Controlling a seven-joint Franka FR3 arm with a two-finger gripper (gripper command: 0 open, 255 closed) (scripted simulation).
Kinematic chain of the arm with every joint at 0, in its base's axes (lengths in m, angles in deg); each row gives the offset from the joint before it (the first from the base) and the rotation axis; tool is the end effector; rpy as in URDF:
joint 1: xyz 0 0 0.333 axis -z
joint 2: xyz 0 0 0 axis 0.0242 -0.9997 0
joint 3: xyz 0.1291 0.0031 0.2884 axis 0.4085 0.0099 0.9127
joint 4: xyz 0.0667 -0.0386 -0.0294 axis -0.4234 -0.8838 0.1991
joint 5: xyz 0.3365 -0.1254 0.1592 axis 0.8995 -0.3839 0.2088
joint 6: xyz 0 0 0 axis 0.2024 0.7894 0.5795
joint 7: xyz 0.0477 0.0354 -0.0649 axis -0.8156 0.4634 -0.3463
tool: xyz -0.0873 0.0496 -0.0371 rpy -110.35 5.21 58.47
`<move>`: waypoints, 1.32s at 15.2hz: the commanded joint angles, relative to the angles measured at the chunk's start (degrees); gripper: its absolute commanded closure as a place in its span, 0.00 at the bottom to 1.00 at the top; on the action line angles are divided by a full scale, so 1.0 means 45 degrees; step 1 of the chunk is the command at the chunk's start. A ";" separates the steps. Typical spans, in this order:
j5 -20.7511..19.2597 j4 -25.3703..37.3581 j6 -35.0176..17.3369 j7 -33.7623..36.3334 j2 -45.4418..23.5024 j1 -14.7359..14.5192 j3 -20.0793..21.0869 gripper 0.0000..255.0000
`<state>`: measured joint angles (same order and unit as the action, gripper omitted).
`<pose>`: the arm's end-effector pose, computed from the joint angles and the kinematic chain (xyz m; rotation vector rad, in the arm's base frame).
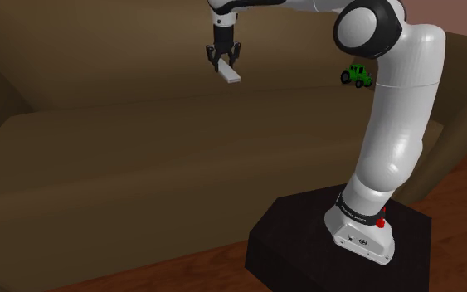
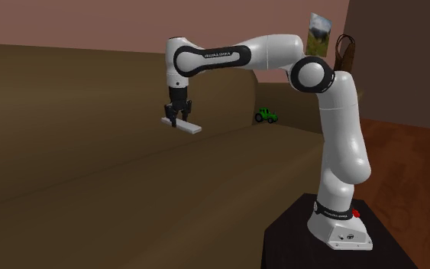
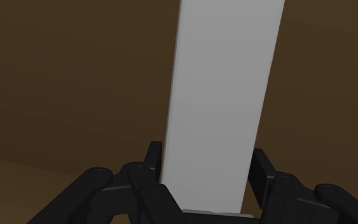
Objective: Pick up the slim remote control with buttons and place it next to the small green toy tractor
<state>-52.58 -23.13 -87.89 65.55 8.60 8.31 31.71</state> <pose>0.6448 -0.0605 0.5626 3.0188 -0.6203 0.0989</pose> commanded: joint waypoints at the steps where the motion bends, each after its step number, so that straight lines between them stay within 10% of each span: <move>1: 0.0000 0.0437 0.0354 -0.0022 -0.0081 -0.0007 0.0001 1.00; 10: -0.0021 0.2820 0.2166 -0.0119 -0.0651 -0.0058 0.0004 1.00; 20: 0.0313 -0.2340 0.0657 -0.2403 0.3144 0.1430 -0.0923 1.00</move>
<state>-51.26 -32.70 -84.96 56.02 21.68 14.08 28.11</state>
